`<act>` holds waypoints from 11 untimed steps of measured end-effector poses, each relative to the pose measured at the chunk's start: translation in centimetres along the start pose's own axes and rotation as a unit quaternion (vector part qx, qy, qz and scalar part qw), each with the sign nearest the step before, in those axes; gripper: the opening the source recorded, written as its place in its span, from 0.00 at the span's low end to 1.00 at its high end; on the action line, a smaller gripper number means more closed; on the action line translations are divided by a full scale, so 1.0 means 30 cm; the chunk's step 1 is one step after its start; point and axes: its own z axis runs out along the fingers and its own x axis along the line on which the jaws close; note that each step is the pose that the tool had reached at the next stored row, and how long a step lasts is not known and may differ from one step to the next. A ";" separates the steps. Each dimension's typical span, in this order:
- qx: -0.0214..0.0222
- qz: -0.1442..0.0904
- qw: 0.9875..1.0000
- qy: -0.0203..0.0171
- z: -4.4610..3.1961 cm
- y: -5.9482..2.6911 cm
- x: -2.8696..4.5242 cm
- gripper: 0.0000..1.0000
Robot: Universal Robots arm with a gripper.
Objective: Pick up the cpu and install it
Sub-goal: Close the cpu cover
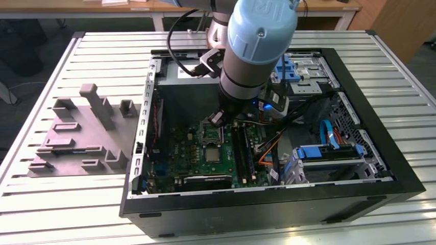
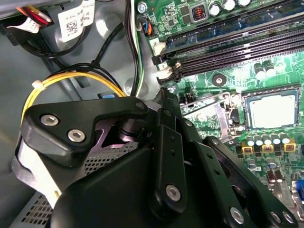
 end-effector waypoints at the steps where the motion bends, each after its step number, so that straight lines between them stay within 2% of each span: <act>1: 0.000 0.000 1.000 0.000 0.002 0.000 0.000 0.11; 11: 0.000 0.000 1.000 0.000 0.019 0.002 -0.002 0.11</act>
